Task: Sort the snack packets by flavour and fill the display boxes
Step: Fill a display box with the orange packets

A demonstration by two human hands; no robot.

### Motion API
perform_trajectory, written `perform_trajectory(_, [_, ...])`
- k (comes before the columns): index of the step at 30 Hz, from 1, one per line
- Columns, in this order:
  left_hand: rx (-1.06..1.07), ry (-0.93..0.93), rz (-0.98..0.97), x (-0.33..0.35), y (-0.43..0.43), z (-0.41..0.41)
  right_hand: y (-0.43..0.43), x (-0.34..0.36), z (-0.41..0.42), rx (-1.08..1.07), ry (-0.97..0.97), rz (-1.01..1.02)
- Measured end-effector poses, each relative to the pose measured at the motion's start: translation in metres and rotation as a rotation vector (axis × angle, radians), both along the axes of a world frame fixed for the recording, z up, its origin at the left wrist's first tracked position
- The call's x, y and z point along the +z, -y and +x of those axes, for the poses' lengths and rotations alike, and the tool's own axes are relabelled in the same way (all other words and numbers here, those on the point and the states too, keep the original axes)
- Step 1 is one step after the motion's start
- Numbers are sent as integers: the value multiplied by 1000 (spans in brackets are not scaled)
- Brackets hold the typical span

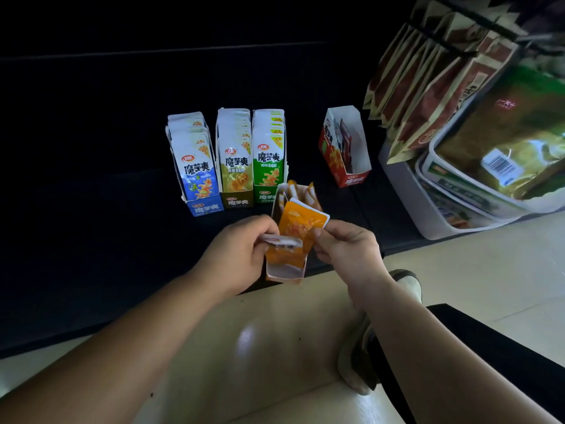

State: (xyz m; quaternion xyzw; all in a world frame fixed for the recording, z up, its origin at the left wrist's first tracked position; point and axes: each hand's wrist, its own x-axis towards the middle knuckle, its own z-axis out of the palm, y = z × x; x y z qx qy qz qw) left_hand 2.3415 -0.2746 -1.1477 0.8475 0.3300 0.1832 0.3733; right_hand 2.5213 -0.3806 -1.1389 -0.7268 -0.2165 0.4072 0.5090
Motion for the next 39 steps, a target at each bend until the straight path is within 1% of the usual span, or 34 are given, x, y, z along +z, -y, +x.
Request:
perform_trajectory(2, [-79,-76,36,-3,3,3,1,-2,-3,13,2,-20])
perform_trajectory(3, [-104,-134,28,-7,7,3,2,-2,-5,6,-32,-19])
perform_trajectory(5, [-114,-242,-8,-12,14,3,3,-3,-8,-8,-92,-8])
perform_trajectory(7, [-91,-277,-83,-14,16,2,3,-4,-9,-13,-83,-12])
perform_trajectory(10, [37,-233,-194,-13,10,1,0,0,-2,-25,-38,-23])
perform_trajectory(12, [166,-142,-233,-13,2,1,-5,6,1,-10,-13,-11])
perform_trajectory(14, [245,-69,-290,-11,-2,4,-10,12,-1,21,-26,20])
perform_trajectory(17, [252,-29,-405,-15,0,6,-13,14,-5,79,-8,44])
perform_trajectory(21, [268,-17,-464,-19,3,4,-10,14,-6,108,-26,62])
perform_trajectory(25, [302,5,-473,-15,3,4,-7,14,-7,60,-104,74])
perform_trajectory(28, [296,-26,-426,-17,3,3,-6,14,-11,27,-160,76])
perform_trajectory(35, [167,-8,-394,-18,-3,0,-8,24,-10,13,-172,122])
perform_trajectory(37, [185,-9,-352,-12,-7,-3,-9,22,-9,-5,-166,119])
perform_trajectory(39, [247,10,-350,-2,-13,-7,-9,17,-9,-56,-158,99])
